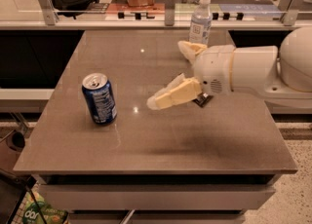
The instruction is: Pick pepsi can
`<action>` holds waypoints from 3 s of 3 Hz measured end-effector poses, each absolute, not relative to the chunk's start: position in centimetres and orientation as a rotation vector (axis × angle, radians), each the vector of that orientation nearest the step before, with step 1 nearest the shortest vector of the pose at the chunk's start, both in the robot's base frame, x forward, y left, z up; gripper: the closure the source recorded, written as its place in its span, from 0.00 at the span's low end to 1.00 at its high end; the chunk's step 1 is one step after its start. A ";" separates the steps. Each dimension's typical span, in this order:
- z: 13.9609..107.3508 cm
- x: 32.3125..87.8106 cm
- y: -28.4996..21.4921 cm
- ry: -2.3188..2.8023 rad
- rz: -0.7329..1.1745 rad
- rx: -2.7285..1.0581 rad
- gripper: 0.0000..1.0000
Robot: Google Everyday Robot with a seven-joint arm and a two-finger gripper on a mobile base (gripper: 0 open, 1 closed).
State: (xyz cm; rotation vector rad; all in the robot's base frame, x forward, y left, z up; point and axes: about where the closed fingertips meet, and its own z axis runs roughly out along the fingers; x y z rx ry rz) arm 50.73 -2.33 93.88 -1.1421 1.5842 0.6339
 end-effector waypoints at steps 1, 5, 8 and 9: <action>92.2 50.4 0.1 1.543 0.679 -1.137 0.00; 90.4 50.8 10.7 1.359 0.967 -1.120 0.00; 89.8 50.6 13.1 1.301 1.026 -1.095 0.44; 89.9 50.5 13.3 1.298 1.028 -1.099 0.68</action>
Offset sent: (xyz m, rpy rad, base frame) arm -0.0067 0.0728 -0.0362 0.1400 0.0164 0.1193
